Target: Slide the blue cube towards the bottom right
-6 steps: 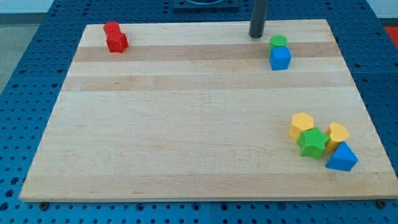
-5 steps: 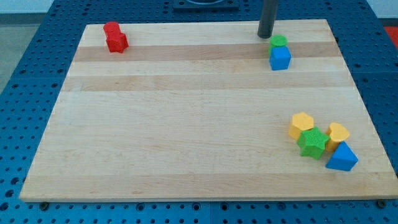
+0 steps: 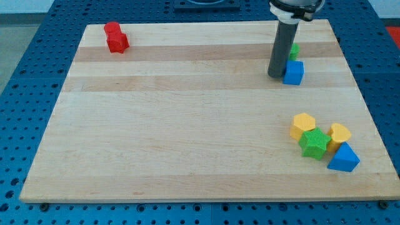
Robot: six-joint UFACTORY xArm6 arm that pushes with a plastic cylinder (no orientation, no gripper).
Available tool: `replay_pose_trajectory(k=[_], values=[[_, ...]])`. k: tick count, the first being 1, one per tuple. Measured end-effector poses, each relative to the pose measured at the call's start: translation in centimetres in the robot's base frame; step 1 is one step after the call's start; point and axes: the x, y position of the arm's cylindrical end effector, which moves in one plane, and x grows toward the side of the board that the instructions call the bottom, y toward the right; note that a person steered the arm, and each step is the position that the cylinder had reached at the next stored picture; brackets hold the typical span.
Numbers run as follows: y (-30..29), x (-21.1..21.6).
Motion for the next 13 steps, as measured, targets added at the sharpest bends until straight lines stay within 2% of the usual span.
replay_pose_trajectory(k=[2, 5, 9, 10, 12, 13], values=[[0.0, -4.0], [2.5, -3.7], [2.5, 7.3], [2.5, 8.9], [3.1, 6.3], [4.6, 6.5]])
